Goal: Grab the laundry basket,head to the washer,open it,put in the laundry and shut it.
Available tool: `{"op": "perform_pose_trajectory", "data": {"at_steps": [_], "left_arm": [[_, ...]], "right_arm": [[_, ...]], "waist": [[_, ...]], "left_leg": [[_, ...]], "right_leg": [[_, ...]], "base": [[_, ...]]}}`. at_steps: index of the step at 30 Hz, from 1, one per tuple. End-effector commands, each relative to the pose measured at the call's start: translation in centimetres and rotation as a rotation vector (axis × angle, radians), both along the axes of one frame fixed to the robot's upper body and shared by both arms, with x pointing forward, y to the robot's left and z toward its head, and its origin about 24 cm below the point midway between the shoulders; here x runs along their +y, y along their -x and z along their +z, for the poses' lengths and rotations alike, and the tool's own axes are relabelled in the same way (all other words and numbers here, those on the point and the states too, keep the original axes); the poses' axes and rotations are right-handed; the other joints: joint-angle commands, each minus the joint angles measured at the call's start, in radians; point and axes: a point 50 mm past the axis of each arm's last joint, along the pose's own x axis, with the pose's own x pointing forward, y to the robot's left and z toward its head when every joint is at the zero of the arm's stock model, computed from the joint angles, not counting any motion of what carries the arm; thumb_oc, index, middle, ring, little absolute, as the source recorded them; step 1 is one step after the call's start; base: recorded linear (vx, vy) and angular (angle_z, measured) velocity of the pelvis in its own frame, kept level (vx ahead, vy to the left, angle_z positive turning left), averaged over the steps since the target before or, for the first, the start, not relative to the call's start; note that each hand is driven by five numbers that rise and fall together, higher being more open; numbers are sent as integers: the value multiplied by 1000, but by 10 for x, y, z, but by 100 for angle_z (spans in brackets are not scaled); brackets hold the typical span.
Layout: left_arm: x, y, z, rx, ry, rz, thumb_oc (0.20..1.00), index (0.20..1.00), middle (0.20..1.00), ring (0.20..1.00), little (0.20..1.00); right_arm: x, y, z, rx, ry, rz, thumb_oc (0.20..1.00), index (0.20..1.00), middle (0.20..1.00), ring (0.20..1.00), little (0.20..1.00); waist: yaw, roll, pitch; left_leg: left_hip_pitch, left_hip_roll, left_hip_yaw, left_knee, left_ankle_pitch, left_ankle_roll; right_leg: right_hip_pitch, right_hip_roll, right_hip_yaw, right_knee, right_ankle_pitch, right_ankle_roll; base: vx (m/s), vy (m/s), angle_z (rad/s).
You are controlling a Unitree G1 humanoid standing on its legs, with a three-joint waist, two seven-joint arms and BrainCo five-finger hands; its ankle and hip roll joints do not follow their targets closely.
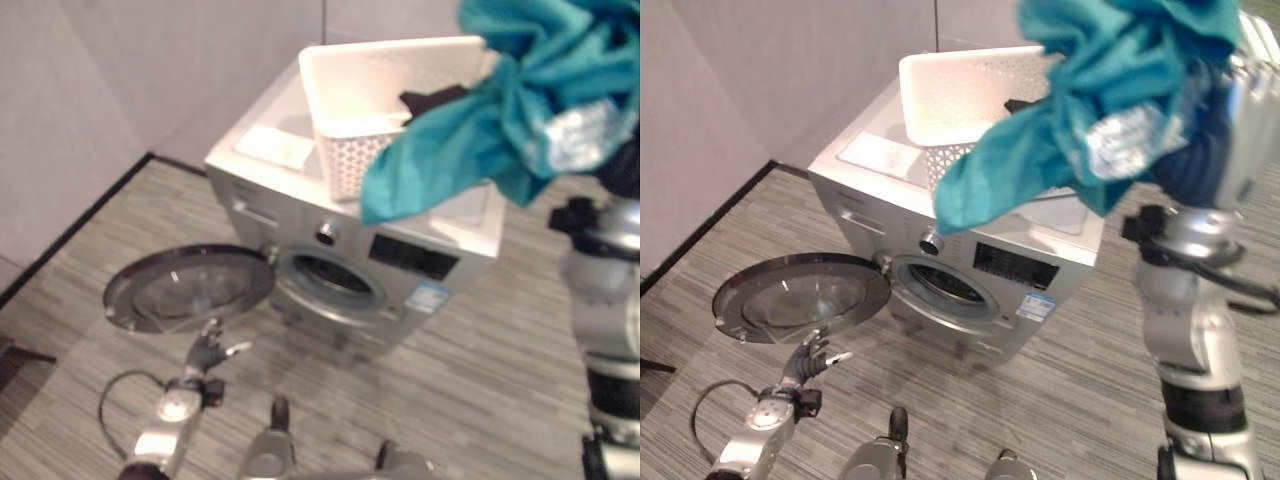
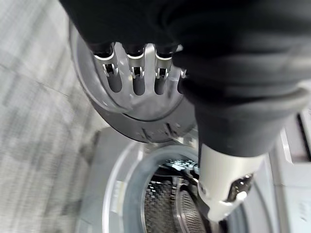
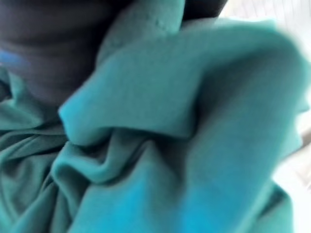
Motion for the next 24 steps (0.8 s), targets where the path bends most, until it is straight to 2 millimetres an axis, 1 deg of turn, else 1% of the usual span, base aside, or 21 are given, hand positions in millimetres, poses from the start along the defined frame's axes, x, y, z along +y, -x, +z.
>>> {"op": "perform_pose_trajectory", "data": {"at_steps": [1, 2, 3, 4, 6, 7, 8, 9, 10, 11, 13, 14, 15, 16, 17, 19, 20, 21, 23, 24], "left_arm": [[4, -2, 6, -50, -9, 8, 1000, 1000, 1000, 1000, 1000], [6, 2, 2, -35, -5, 20, 1000, 1000, 1000, 1000, 1000], [8, 8, -3, -7, -2, 36, 1000, 1000, 1000, 1000, 1000], [8, 8, -4, -7, -3, 32, 1000, 1000, 1000, 1000, 1000], [8, 12, -9, 15, 6, 46, 1000, 1000, 1000, 1000, 1000], [7, 18, -14, 42, 16, 55, 1000, 1000, 1000, 1000, 1000], [8, 18, -14, 42, 14, 56, 1000, 1000, 1000, 1000, 1000], [7, 21, -17, 55, 16, 55, 1000, 1000, 1000, 1000, 1000], [6, 26, -20, 75, 21, 51, 1000, 1000, 1000, 1000, 1000], [7, 27, -20, 77, 19, 52, 1000, 1000, 1000, 1000, 1000], [9, 33, -22, 86, 27, 52, 1000, 1000, 1000, 1000, 1000], [9, 34, -21, 85, 32, 53, 1000, 1000, 1000, 1000, 1000], [9, 35, -21, 82, 44, 48, 1000, 1000, 1000, 1000, 1000], [8, 33, -19, 70, 56, 30, 1000, 1000, 1000, 1000, 1000], [8, 33, -19, 71, 56, 31, 1000, 1000, 1000, 1000, 1000], [11, 29, -15, 51, 52, 32, 1000, 1000, 1000, 1000, 1000], [15, 24, -7, 13, 47, 44, 1000, 1000, 1000, 1000, 1000], [16, 24, -7, 13, 46, 45, 1000, 1000, 1000, 1000, 1000], [20, 17, 1, -32, 42, 58, 1000, 1000, 1000, 1000, 1000], [21, 14, 5, -52, 40, 61, 1000, 1000, 1000, 1000, 1000]], "right_arm": [[2, 32, 35, -194, 173, -130, 200, 200, 200, 200, 200], [-4, 40, 33, -179, 194, -186, 200, 200, 200, 200, 200], [-13, 47, 26, -125, 199, -242, 200, 200, 200, 200, 200], [-13, 48, 25, -124, 199, -244, 200, 200, 200, 200, 200], [-17, 51, 12, -48, 180, -246, 200, 200, 200, 200, 200], [-18, 44, -13, 85, 93, -159, 200, 200, 200, 200, 200], [-18, 44, -13, 86, 91, -157, 200, 200, 200, 200, 200], [-16, 41, -27, 157, 38, -103, 200, 200, 200, 200, 200], [-12, 36, -59, 343, -75, 8, 200, 200, 200, 200, 200], [-12, 37, -59, 346, -77, 10, 200, 200, 200, 200, 200], [-8, 40, -90, 552, -150, 82, 200, 200, 200, 200, 200], [-7, 42, -101, 630, -180, 111, 200, 200, 200, 200, 200], [-4, 43, -118, 751, -217, 159, 200, 200, 200, 200, 200], [3, 46, -140, 914, -257, 237, 200, 200, 200, 200, 200], [3, 45, -140, 914, -257, 238, 200, 200, 200, 200, 200], [5, 49, -163, 1054, -335, 299, 200, 200, 200, 200, 200], [5, 52, -184, 1161, -427, 346, 200, 200, 200, 200, 200], [6, 52, -184, 1161, -428, 349, 200, 200, 200, 200, 200], [5, 51, -206, 1241, -530, 387, 200, 200, 200, 200, 200], [5, 50, -213, 1263, -573, 401, 200, 200, 200, 200, 200]], "waist": [[-64, 13, -81], [-70, 9, -89], [-83, 3, -101], [-80, 3, -102], [-99, -1, -111], [-115, -4, -108], [-113, -6, -109], [-121, -8, -105], [-137, -11, -91], [-135, -13, -93], [-151, -18, -80], [-156, -21, -75], [-165, -25, -63], [-174, -34, -48], [-174, -35, -49], [-180, -44, -28], [-177, -48, -4], [-178, -49, -5], [-170, -55, 32], [-164, -58, 50]], "left_leg": [[15, 96, 9, 19, -82, 9], [19, 93, 15, 24, -89, 12], [25, 94, 26, 32, -100, 16], [23, 93, 27, 32, -96, 17], [32, 96, 38, 39, -112, 20], [41, 98, 59, 55, -127, 28], [39, 98, 62, 56, -124, 29], [43, 100, 73, 66, -131, 33], [52, 107, 97, 86, -148, 40], [53, 108, 100, 89, -150, 40], [56, 112, 122, 105, -158, 43], [55, 113, 127, 111, -159, 44], [53, 114, 133, 117, -159, 43], [48, 118, 141, 125, -159, 40], [47, 118, 142, 125, -159, 40], [35, 121, 145, 133, -157, 37], [24, 127, 131, 145, -174, 26], [23, 127, 131, 147, -174, 25], [-10, 131, 124, 163, -168, 20], [-28, 133, 120, 172, -164, 17]], "right_leg": [[9, 9, -7, 21, -50, 3], [9, 9, 3, 11, -45, 7], [12, 9, 15, -1, -39, 12], [10, 8, 15, -4, -34, 12], [11, 11, 35, -11, -31, 18], [4, 15, 64, -15, -24, 22], [2, 15, 67, -16, -19, 21], [-3, 17, 83, -17, -17, 22], [-9, 20, 109, -17, -16, 24], [-9, 20, 112, -16, -16, 24], [-19, 19, 133, -17, -9, 26], [-24, 19, 139, -17, -7, 26], [-30, 18, 147, -17, -3, 25], [-39, 16, 157, -18, 5, 25], [-40, 16, 158, -18, 5, 25], [-53, 14, 161, -15, 8, 24], [-59, 14, 167, -9, -3, 28], [-60, 14, 167, -9, -3, 28], [-78, 11, 160, -4, 3, 25], [-89, 9, 157, -2, 6, 24]], "base": [[61, 105, -38], [82, 98, -21], [40, 70, -22], [36, 62, -37], [40, 48, -43], [25, 43, -36], [-6, 49, -41], [-12, 43, -57], [2, 42, -68], [-2, 41, -59], [-22, 37, -41], [-45, 50, -37], [-64, 47, -32], [-55, 33, -14], [-48, 23, -17], [-30, 14, -20], [-2, 6, -13], [-5, 0, -5], [-85, -13, 2], [-104, -26, 2]]}}
